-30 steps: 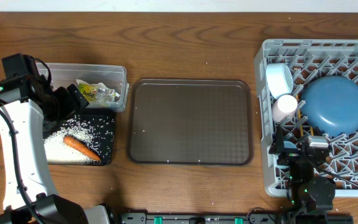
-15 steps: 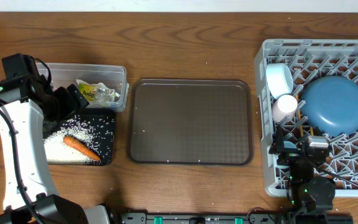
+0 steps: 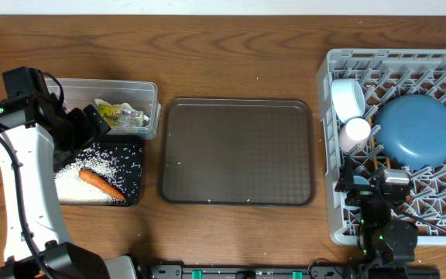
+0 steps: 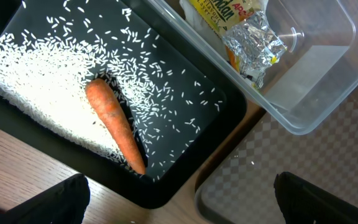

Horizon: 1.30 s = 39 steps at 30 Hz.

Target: Sort waste into correct bins and load items into the dishwasher rack

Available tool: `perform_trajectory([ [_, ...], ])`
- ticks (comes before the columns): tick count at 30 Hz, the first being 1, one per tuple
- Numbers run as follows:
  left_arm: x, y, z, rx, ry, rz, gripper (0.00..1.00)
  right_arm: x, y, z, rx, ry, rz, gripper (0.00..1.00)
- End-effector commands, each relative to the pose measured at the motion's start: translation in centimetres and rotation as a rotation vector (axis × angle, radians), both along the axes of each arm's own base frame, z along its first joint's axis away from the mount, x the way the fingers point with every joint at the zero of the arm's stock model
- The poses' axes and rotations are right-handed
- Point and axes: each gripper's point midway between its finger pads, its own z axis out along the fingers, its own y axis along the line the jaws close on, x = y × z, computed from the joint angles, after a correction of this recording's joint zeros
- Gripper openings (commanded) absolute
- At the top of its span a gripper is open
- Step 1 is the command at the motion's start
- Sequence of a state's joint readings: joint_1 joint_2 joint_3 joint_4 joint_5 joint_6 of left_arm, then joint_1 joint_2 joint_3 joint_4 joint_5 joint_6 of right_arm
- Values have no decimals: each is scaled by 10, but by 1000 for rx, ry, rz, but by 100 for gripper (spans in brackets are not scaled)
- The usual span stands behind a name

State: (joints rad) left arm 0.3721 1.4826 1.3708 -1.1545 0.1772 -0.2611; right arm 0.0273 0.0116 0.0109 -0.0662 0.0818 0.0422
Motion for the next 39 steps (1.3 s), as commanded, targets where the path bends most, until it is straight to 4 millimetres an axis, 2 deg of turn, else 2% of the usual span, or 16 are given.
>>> perform_trajectory([
  [1,-3,-2,3,11,-10,-9,98,0,-1,-1,13,-3,-4,99],
  [5,-9,-5,7,16,-25,-11,98,0,-1,-1,13,-4,-4,99],
  [11,-22,-17,45,68,-164,-34,98,0,-1,-1,13,-4,-4,99],
  [19,-41,-53,95,120,-364,-144,98,0,-1,-1,13,-3,-4,99],
  [24,-59,-78,112,127,-461,-232,98,0,-1,-1,13,-3,-4,99],
  [29,-82,-95,96,117,-480,-298,98,0,-1,-1,13,-3,-4,99],
  [33,-100,-88,64,162,-454,-278,98,0,-1,-1,13,-3,-4,99],
  [35,-103,-87,45,171,-469,-274,98,0,-1,-1,13,-3,-4,99],
  [39,-93,-90,20,164,-573,-267,98,0,-1,-1,13,-3,-4,99],
])
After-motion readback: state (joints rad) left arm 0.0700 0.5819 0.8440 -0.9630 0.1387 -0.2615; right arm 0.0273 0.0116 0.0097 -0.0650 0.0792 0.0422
